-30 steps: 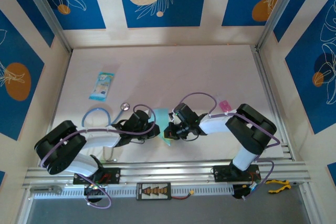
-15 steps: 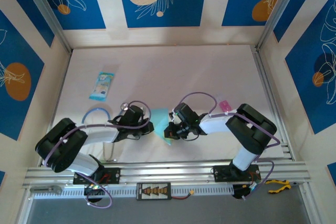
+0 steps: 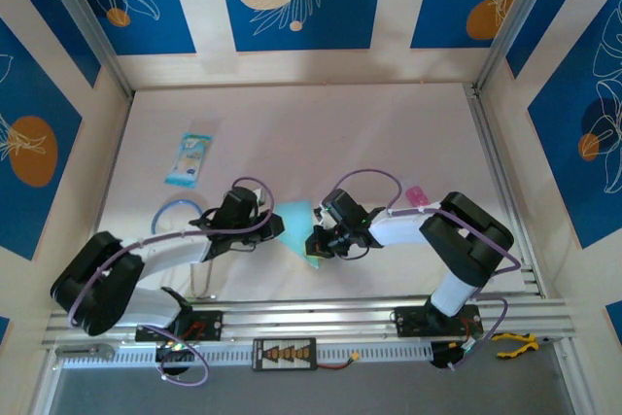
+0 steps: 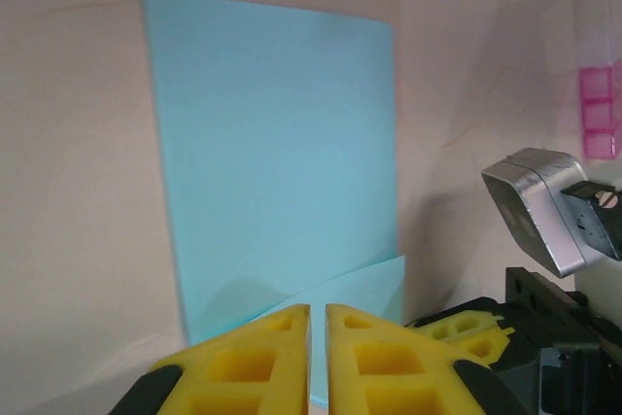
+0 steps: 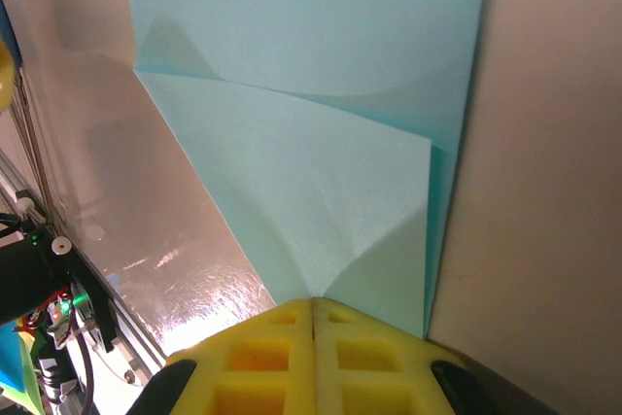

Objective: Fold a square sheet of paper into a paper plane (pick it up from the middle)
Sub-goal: Third fold the triangle at the center of the table.

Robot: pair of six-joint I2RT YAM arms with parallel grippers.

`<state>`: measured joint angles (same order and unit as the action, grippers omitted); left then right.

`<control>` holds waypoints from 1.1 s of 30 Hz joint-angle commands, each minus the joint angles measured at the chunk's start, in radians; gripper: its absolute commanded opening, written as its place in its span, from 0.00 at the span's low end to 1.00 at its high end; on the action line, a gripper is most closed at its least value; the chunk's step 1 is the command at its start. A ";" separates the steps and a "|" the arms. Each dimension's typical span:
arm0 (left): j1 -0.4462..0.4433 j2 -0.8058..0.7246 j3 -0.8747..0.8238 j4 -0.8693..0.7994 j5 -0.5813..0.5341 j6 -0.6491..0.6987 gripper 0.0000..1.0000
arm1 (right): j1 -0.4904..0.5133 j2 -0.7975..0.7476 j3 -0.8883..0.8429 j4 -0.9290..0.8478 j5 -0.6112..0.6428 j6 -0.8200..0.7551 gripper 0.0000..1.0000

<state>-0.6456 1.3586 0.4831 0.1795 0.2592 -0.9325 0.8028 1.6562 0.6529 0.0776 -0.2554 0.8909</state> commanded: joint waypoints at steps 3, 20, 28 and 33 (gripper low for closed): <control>-0.004 0.139 0.009 0.141 0.105 -0.012 0.10 | -0.013 0.008 -0.024 -0.153 0.069 -0.021 0.01; 0.039 0.226 -0.086 0.161 0.045 -0.003 0.06 | -0.010 -0.099 0.047 -0.133 -0.001 -0.055 0.02; 0.038 0.234 -0.090 0.177 0.054 -0.003 0.06 | 0.016 0.051 0.141 -0.053 -0.085 -0.032 0.03; 0.039 0.241 -0.090 0.179 0.052 -0.003 0.06 | 0.024 0.101 0.127 -0.073 -0.055 -0.032 0.03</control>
<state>-0.6159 1.5421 0.4232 0.4133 0.3653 -0.9440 0.8211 1.7428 0.7914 0.0322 -0.2958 0.8585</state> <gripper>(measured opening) 0.063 0.057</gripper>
